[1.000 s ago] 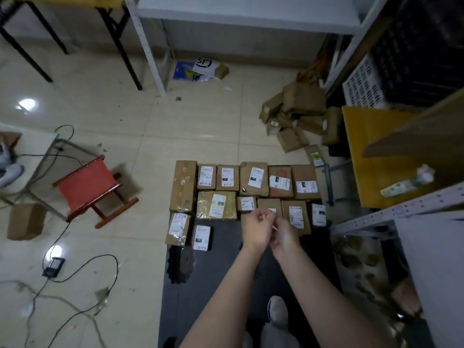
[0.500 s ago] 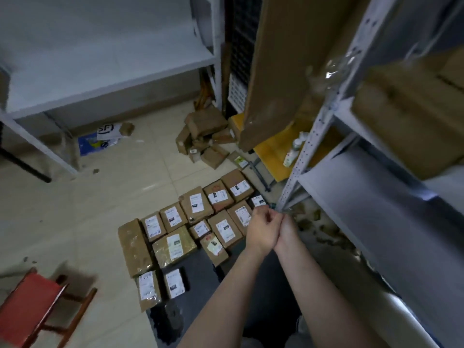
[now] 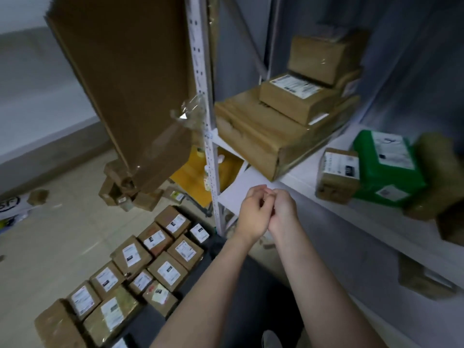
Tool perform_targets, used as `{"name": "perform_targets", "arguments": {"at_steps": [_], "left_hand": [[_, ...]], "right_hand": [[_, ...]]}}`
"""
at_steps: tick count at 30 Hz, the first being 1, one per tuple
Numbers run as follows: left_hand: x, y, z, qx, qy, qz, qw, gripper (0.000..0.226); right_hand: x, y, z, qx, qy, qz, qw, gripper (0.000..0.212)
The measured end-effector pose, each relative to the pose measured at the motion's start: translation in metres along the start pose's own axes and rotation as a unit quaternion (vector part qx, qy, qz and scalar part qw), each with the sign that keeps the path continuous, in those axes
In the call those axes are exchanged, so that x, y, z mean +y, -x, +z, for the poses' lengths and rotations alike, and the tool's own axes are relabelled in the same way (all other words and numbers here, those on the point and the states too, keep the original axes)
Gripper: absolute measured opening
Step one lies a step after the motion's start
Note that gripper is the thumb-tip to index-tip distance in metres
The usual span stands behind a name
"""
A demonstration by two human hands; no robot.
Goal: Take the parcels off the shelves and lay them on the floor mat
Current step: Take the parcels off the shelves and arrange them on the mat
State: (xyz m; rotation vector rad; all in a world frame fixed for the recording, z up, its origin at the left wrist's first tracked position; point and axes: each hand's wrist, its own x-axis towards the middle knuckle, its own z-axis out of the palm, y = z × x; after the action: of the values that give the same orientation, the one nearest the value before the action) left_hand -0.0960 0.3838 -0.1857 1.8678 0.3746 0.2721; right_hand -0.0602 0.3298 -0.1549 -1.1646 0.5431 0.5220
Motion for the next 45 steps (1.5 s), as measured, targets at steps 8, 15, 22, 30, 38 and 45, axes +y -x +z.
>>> {"name": "perform_targets", "arguments": {"at_steps": [8, 15, 22, 30, 38, 45], "left_hand": [[0.059, -0.02, 0.061, -0.074, -0.043, 0.084, 0.993, 0.035], [0.108, -0.03, 0.131, -0.169, -0.054, 0.11, 0.978, 0.033], [0.134, -0.047, 0.186, -0.027, -0.107, 0.138, 0.984, 0.01], [0.119, -0.061, 0.206, 0.0, -0.37, 0.102, 0.924, 0.066], [0.139, -0.075, 0.205, -0.056, -0.332, 0.064, 0.939, 0.068], [0.148, -0.079, 0.199, -0.089, -0.349, 0.064, 0.93, 0.06]], "right_hand": [[-0.071, -0.005, -0.055, -0.012, -0.155, -0.032, 0.987, 0.035], [-0.124, -0.005, -0.122, 0.058, -0.179, -0.105, 0.976, 0.022], [-0.168, -0.028, -0.174, 0.137, -0.15, -0.251, 0.947, 0.025], [-0.169, -0.047, -0.199, 0.164, 0.056, -0.346, 0.922, 0.05], [-0.167, -0.064, -0.208, 0.203, 0.111, -0.311, 0.922, 0.061], [-0.164, -0.072, -0.208, 0.21, 0.113, -0.331, 0.913, 0.044]]}}
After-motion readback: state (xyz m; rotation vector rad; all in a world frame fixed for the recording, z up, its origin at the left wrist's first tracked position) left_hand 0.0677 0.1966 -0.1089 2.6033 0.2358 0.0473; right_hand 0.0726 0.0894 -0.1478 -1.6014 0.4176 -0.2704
